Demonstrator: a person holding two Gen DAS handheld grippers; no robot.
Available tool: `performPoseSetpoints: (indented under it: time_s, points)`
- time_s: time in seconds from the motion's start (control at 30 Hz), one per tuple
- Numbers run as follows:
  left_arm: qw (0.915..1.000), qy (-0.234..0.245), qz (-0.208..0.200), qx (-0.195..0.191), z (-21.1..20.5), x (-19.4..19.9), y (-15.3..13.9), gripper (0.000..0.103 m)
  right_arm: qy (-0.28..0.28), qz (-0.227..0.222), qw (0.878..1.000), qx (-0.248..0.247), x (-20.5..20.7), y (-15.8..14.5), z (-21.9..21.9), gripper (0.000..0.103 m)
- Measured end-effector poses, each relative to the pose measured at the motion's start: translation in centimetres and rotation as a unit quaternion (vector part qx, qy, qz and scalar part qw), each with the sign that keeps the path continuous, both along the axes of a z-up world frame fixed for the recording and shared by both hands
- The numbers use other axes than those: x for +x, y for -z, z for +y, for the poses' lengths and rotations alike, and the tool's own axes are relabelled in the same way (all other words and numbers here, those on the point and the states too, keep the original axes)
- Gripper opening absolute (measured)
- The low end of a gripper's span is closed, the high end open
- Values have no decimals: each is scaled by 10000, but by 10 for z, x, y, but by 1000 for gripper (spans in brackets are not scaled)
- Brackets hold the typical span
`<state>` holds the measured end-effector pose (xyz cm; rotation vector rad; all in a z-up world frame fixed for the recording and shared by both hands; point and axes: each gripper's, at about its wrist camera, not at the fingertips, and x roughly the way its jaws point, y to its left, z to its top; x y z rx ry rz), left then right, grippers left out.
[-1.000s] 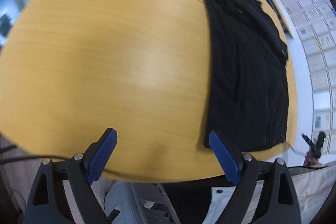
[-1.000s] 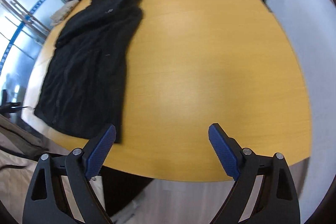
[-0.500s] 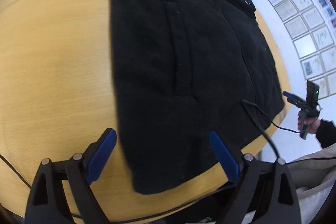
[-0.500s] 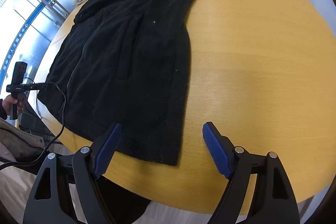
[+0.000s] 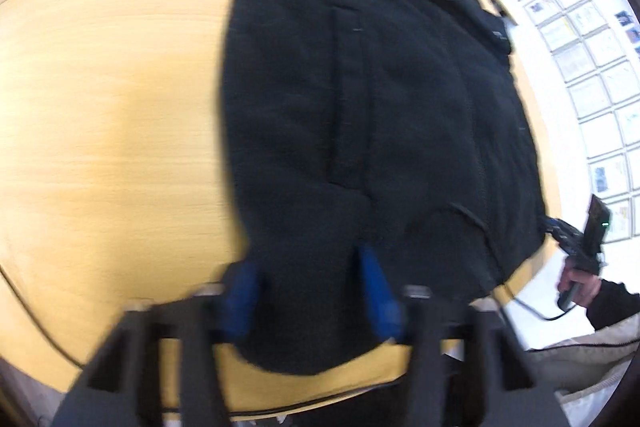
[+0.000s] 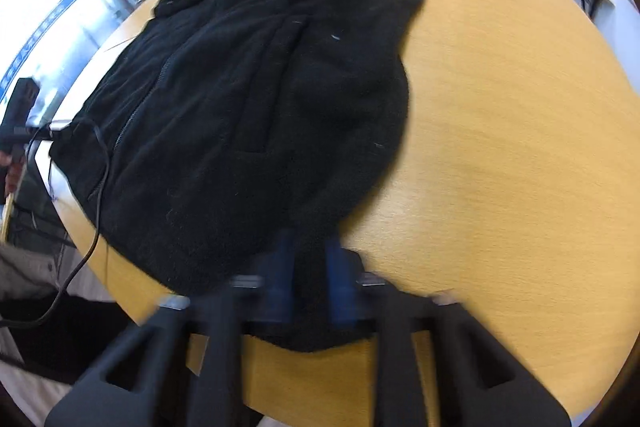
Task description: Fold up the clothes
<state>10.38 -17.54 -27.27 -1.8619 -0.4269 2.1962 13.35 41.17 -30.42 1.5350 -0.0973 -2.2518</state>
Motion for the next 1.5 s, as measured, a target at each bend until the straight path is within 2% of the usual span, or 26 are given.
performPoseSetpoints:
  time_s: [0.17,0.27,0.33,0.47,0.67,0.87,0.93,1.07,1.2,1.33,1.5]
  points:
    - [9993,-228,-235,193,-7,9,-8,22,-143,-489,9977,-446,-6,-4,-1,9]
    - [9979,-340,-378,409,-19,28,-24,14,-403,-454,9946,-841,4,-30,-4,8]
    - [9964,-410,-474,572,-28,42,-37,13,-534,-382,9925,-1028,10,-52,-7,8]
    - [9908,-616,-493,1102,-35,62,-80,12,-644,-74,9886,-1359,4,-89,-12,8]
    - [9742,-1243,-269,1862,-36,40,-127,11,-536,763,9724,-2141,-50,-146,-23,7]
    - [9484,-1656,204,2696,-58,-10,-170,11,-570,1379,9544,-2587,-118,-187,-36,7]
    - [9427,-1672,383,2863,-68,-31,-186,11,-553,1577,9489,-2679,-143,-199,-40,7]
    - [9340,-1606,739,3104,-66,-97,-200,11,-469,1784,9447,-2710,-190,-210,-46,7]
    - [9261,-1618,980,3265,-65,-177,-207,11,-335,1831,9479,-2585,-249,-209,-47,7]
    - [9209,-1697,1008,3360,-83,-251,-192,11,76,1677,9550,-2444,-320,-192,-38,7]
    - [9177,-2019,803,3326,-98,-347,-130,11,750,1259,9570,-2504,-395,-151,-10,7]
